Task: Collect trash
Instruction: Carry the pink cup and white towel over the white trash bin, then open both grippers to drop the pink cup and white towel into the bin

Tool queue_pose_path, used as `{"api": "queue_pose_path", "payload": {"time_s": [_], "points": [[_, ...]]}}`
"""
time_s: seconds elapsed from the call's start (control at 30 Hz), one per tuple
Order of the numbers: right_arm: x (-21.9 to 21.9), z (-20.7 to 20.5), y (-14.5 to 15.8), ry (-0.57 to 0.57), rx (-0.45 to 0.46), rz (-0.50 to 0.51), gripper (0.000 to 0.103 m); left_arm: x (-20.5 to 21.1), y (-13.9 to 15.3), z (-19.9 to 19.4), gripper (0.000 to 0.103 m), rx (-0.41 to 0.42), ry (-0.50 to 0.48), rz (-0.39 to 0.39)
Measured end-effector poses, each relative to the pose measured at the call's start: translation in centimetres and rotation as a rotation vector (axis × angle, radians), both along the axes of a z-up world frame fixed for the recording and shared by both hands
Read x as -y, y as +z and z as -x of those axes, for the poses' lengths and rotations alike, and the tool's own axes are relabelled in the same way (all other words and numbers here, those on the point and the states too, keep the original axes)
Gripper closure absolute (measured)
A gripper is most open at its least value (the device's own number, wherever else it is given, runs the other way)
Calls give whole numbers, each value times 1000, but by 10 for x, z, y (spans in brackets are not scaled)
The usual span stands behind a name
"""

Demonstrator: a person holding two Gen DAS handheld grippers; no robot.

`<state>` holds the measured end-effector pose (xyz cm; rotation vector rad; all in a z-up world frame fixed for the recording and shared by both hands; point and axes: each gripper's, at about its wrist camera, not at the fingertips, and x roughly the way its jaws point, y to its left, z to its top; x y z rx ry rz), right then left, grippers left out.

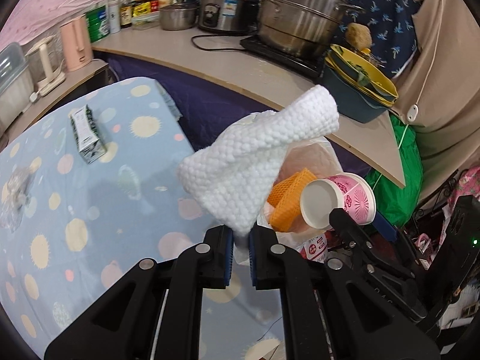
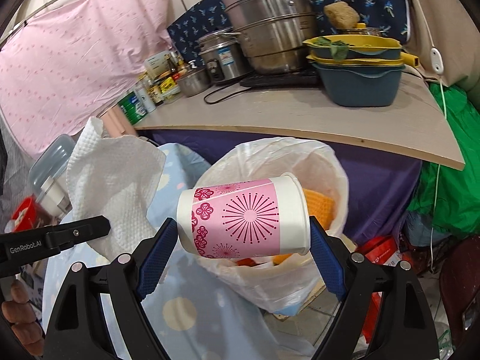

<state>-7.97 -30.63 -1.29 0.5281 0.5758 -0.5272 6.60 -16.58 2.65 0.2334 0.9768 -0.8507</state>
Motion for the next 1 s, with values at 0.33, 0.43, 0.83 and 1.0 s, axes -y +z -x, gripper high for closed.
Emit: {"api": "queue_pose_path", "payload": {"time_s": [0.33, 0.43, 0.83, 1.0], "points": [[28, 8, -6, -44, 1, -7, 21, 44, -4, 8, 95, 13, -38, -24], [35, 6, -8, -47, 1, -8, 21, 54, -5, 6, 95, 19, -39, -31], [54, -16, -20, -45, -23, -16, 21, 85, -16, -3, 95, 28, -47, -58], [59, -22, -27, -47, -40, -22, 21, 91, -21, -8, 94, 23, -46, -66]]}}
